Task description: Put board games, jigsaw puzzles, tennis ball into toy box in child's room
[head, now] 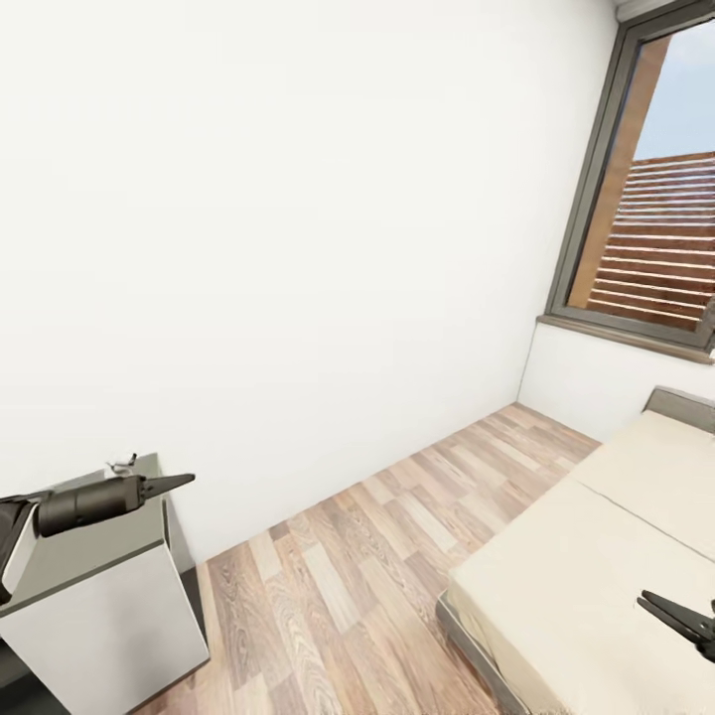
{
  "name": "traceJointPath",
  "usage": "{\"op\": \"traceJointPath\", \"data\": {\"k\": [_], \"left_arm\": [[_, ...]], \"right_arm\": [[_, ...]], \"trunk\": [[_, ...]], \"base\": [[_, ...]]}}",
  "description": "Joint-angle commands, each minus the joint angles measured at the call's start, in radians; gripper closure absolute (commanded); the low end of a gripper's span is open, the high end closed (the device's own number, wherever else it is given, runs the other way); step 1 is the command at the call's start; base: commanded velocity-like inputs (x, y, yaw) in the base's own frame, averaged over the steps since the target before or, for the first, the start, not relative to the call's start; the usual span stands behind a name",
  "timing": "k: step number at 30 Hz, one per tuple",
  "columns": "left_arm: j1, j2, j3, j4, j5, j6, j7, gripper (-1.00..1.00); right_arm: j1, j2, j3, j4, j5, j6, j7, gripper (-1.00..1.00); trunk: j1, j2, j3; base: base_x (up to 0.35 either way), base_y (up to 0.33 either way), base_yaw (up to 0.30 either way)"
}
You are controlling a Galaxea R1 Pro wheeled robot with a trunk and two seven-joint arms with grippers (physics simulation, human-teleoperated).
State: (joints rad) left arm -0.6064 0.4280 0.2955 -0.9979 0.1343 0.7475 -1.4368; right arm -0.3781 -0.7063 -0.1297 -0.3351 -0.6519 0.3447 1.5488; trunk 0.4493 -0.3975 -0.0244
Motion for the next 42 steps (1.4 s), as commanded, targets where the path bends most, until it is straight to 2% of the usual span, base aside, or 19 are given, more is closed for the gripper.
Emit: {"op": "traceJointPath", "data": {"k": [1,9,10,15,25,28,31,33,42], "left_arm": [[0.001,0.000,0.004,0.002,0.001,0.010,-0.003,-1.00],[0.011,-0.007,0.016,0.009,0.000,0.008,-0.006,-1.00],[0.012,-0.008,0.016,0.009,0.000,0.008,-0.006,-1.00],[0.024,-0.010,0.017,0.020,0.000,0.005,-0.005,-1.00],[0.033,-0.011,0.017,0.031,0.001,-0.005,-0.001,-1.00],[0.035,-0.012,0.017,0.033,0.003,-0.008,0.002,-1.00],[0.035,-0.013,0.016,0.034,0.003,-0.012,0.004,-1.00],[0.036,-0.013,0.016,0.034,0.002,-0.012,0.005,-1.00],[0.036,-0.020,0.015,0.035,-0.001,-0.013,0.005,-1.00]], "right_arm": [[0.001,0.000,-0.001,0.000,-0.007,0.009,0.004,-1.00],[0.044,0.008,-0.001,0.000,-0.061,-0.026,0.005,-1.00],[0.048,0.012,0.000,0.000,-0.080,-0.030,0.005,-1.00],[0.053,0.032,0.000,-0.001,-0.119,-0.032,0.005,-1.00],[0.057,0.044,-0.001,0.001,-0.145,-0.029,0.004,-1.00],[0.058,0.043,-0.004,0.003,-0.179,-0.028,0.004,-1.00],[0.058,0.043,-0.005,0.007,-0.241,-0.021,0.004,-1.00],[0.058,0.043,-0.005,0.008,-0.256,-0.015,0.004,-1.00],[0.058,0.048,-0.002,0.010,-0.280,0.010,0.003,-1.00]], "trunk": [[0.001,-0.003,-0.004],[0.001,-0.003,-0.011],[0.001,-0.003,-0.011],[0.001,-0.003,-0.012],[0.001,-0.003,-0.012],[0.001,-0.003,-0.012],[0.001,-0.003,-0.013],[0.001,-0.003,-0.014],[0.001,-0.003,-0.015]], "base": [[0.000,0.000,-0.126],[0.000,0.000,-0.188],[0.000,0.000,-0.255],[0.000,0.000,-0.266],[0.000,0.000,-0.277],[0.000,0.000,-0.276],[0.000,0.000,-0.248],[0.000,0.000,-0.184],[0.000,0.000,-0.058]]}}
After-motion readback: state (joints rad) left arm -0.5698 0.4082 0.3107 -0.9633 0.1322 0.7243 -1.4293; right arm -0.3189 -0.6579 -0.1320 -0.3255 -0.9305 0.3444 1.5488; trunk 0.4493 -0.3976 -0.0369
